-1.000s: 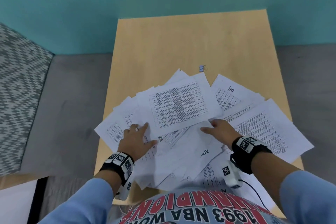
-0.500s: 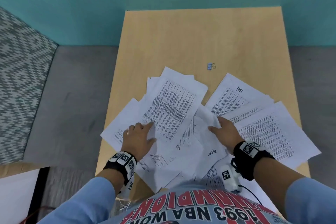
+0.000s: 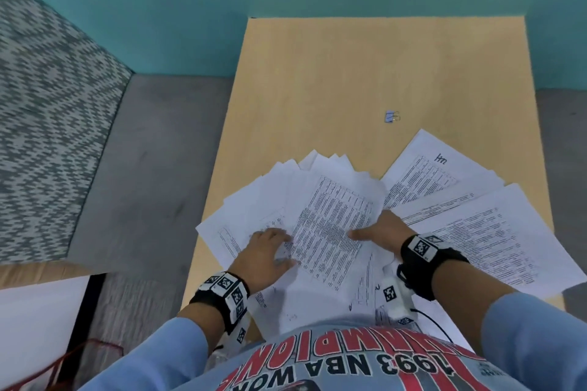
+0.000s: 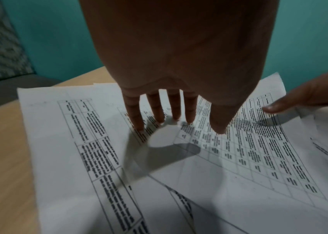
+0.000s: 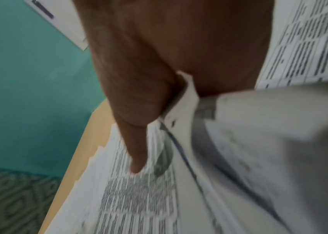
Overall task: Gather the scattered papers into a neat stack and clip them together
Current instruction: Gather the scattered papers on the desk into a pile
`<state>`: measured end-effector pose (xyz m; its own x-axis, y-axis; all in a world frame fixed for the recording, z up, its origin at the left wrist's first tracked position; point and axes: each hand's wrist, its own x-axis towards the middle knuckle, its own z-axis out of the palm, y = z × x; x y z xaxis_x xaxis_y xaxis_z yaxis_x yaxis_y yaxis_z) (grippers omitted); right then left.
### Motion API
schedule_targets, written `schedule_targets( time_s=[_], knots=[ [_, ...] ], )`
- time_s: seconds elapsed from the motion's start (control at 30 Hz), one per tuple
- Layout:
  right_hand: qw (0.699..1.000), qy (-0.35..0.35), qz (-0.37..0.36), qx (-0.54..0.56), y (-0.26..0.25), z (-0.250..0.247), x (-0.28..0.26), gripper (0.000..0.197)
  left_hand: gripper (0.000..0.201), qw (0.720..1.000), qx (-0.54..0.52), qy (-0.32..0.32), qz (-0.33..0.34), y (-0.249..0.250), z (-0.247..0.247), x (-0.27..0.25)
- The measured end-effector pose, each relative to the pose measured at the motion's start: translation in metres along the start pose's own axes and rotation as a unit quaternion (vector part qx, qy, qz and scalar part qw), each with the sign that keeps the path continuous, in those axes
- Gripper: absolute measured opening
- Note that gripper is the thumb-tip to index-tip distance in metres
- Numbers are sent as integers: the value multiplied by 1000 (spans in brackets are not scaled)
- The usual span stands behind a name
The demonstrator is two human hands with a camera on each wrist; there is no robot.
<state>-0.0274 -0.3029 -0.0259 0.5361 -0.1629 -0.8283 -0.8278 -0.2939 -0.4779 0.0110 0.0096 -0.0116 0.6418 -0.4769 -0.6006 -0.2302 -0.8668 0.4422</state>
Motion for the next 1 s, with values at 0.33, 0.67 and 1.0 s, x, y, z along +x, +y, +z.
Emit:
schedule_targets(
  time_s=[0.33,0.67,1.0],
  knots=[
    [988,111,-99,36,6,-24,-39,29,68,987,-80,75,-121,-47,8,-40],
    [970,177,-65,154,44,-101,-115,71,76,989,20,27,-146,-49,2,-38],
    [937,212,-103,256,129,-137,-113,131,72,991,-87,-7,-100,10,-31,-30]
  ],
)
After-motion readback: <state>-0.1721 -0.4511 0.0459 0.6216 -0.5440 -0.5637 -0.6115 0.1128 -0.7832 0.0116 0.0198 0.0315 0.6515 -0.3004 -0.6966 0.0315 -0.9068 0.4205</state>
